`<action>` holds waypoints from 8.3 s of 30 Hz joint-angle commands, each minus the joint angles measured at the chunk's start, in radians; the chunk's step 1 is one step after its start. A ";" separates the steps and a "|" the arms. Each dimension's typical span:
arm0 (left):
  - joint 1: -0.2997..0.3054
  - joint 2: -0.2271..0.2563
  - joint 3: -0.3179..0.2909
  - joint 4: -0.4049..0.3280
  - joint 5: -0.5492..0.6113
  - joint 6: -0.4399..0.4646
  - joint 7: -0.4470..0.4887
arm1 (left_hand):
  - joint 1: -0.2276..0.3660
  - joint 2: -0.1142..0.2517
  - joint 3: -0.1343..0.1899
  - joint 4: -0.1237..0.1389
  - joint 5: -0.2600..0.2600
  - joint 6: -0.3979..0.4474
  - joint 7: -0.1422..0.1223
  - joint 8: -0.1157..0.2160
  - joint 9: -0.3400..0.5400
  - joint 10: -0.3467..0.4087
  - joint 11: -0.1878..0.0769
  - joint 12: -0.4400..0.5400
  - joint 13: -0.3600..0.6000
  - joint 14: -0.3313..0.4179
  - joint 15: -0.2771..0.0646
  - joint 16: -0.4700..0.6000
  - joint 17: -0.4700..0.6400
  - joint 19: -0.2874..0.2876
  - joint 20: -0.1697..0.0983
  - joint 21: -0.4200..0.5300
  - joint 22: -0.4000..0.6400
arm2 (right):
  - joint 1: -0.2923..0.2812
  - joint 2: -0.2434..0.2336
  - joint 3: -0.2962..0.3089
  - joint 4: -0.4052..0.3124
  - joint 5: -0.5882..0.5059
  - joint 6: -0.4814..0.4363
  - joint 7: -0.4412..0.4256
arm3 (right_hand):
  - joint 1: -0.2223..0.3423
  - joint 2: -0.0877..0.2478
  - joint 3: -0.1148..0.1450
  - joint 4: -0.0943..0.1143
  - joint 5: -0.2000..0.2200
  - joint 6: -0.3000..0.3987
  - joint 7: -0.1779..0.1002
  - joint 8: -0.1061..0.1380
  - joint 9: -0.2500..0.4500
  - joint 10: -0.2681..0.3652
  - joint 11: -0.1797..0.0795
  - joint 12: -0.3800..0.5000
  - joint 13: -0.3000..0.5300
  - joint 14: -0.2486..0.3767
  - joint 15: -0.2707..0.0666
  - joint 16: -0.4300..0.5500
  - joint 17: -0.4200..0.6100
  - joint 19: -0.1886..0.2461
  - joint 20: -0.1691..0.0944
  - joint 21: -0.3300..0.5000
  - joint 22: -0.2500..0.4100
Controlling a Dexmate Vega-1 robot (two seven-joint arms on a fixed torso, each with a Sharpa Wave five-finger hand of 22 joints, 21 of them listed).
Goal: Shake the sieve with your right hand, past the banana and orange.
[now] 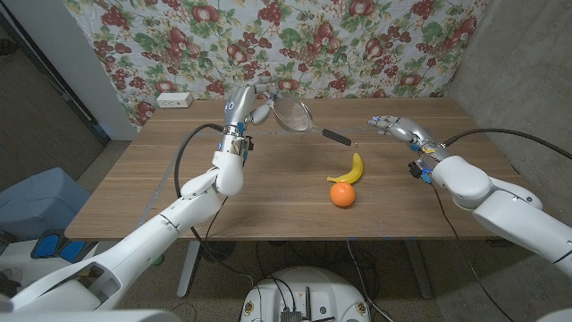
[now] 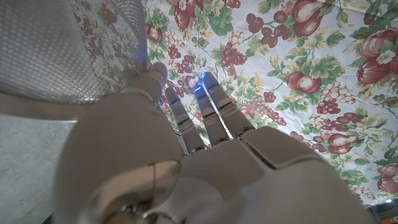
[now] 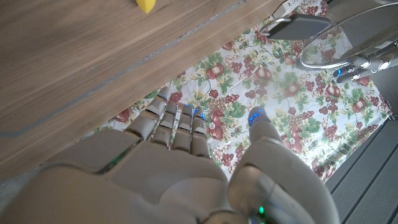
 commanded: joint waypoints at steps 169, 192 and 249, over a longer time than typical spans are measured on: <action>-0.064 -0.115 0.039 0.137 -0.018 -0.189 0.023 | 0.037 0.025 -0.080 0.003 0.002 -0.010 0.006 0.023 0.015 0.016 0.001 -0.037 0.008 0.011 -0.189 -0.028 0.005 -0.004 -0.079 0.039 0.009 | 0.548 -0.182 -0.390 -0.347 -0.160 -0.643 0.393 | 0.342 0.073 0.033 -0.013 0.014 0.034 -0.062 0.037 0.014 0.123 -0.072 0.061 0.103 0.293 -0.168 0.236 0.232 0.206 -0.038 0.082 0.024; -0.068 -0.116 0.051 0.128 -0.009 -0.213 -0.013 | 0.037 0.029 -0.086 0.003 0.003 -0.012 0.003 0.024 0.017 0.016 0.001 -0.038 0.007 0.011 -0.189 -0.028 0.005 -0.006 -0.077 0.042 0.008 | 0.514 -0.170 -0.384 -0.351 -0.203 -0.613 0.363 | 0.400 0.093 -0.046 0.032 -0.021 0.355 -0.011 0.123 0.051 0.527 -0.058 0.287 0.293 0.628 -0.228 0.787 0.791 0.343 -0.069 0.353 0.166; -0.044 -0.063 0.042 0.036 -0.034 -0.203 -0.164 | -0.157 -0.028 -0.173 0.040 0.033 -0.688 -0.007 -0.387 -0.114 -0.294 0.034 -0.077 0.006 -0.097 -0.166 -0.045 -0.002 -0.097 -0.008 0.046 0.003 | 0.422 -0.157 -0.411 -0.405 -0.475 -0.655 0.254 | 0.355 0.086 -0.071 0.047 -0.037 0.664 0.040 0.556 0.438 0.762 -0.072 0.870 1.001 0.791 -0.226 1.278 0.957 0.389 -0.108 0.771 0.259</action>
